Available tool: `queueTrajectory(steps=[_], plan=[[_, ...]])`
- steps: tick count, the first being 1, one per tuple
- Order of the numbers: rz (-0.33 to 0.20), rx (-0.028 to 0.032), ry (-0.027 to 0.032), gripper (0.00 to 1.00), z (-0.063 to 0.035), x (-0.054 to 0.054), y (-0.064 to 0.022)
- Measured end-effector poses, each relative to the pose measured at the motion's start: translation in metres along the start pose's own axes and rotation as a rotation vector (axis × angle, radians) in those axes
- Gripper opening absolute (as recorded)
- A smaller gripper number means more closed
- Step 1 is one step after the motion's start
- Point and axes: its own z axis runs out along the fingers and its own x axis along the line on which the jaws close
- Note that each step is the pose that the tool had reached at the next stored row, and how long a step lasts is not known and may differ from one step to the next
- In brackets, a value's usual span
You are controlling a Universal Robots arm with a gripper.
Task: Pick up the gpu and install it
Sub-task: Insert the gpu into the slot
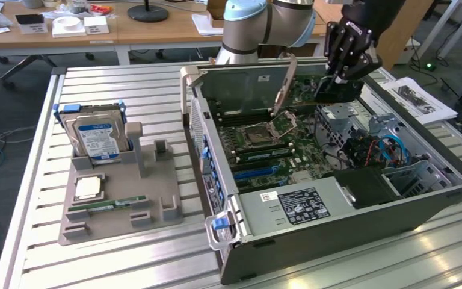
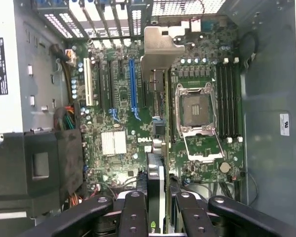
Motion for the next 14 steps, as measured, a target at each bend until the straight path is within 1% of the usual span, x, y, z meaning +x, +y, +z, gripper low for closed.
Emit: queueTrajectory(steps=[6, 8, 11, 12, 14], plan=[[-0.029, 0.0110, 0.0003, 0.27, 0.0010, 0.0001, 0.0010], [-0.036, 0.0127, 0.0003, 0.27, 0.0011, 0.0002, 0.0021], [-0.039, 0.0130, 0.0004, 0.27, 0.0012, 0.0003, 0.0030], [-0.041, 0.0139, 0.0003, 0.27, 0.0013, 0.0003, 0.0038], [-0.046, 0.0178, 0.0004, 0.27, 0.0017, 0.0005, 0.0051]])
